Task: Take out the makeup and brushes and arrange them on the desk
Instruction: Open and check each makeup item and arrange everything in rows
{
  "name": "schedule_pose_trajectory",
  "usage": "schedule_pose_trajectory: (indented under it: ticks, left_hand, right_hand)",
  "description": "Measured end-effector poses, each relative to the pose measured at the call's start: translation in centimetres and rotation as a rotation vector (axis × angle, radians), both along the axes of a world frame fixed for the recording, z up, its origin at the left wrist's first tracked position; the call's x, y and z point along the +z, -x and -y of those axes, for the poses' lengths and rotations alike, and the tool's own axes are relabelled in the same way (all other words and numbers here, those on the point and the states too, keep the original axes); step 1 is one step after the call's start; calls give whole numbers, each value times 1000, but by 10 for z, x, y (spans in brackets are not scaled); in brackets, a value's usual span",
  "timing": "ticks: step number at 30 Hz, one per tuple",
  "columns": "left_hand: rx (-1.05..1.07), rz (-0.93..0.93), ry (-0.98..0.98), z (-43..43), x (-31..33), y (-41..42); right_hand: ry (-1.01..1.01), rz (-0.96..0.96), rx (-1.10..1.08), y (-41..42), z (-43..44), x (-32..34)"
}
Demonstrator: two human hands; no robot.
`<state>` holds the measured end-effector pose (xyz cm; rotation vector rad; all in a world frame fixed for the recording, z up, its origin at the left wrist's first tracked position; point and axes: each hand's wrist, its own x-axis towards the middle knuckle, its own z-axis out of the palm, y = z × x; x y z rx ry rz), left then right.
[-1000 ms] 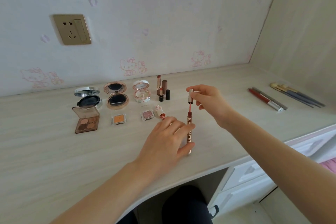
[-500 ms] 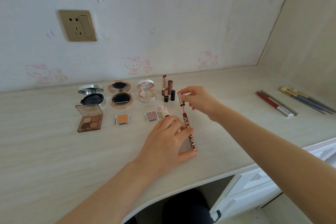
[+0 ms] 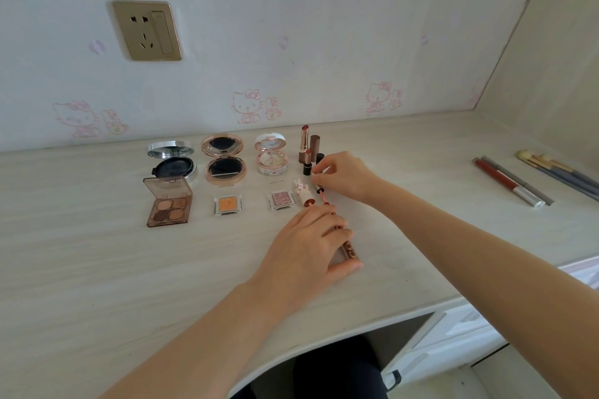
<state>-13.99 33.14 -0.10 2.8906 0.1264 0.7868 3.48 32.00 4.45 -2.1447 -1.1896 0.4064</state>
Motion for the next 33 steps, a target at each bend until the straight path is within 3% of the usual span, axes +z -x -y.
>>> schedule_pose_trajectory:
  ticks: [5,18,33]
  left_hand:
    - [-8,-17,50,0,1,1]
    - [-7,-50,74,2,5,4]
    - [-65,-43,80,6,17,-17]
  right_hand:
    - [18,83,22,0,-3,-5]
    - [4,37,15,-5,19,-2]
    - [71,356,-7,-17,142,-8]
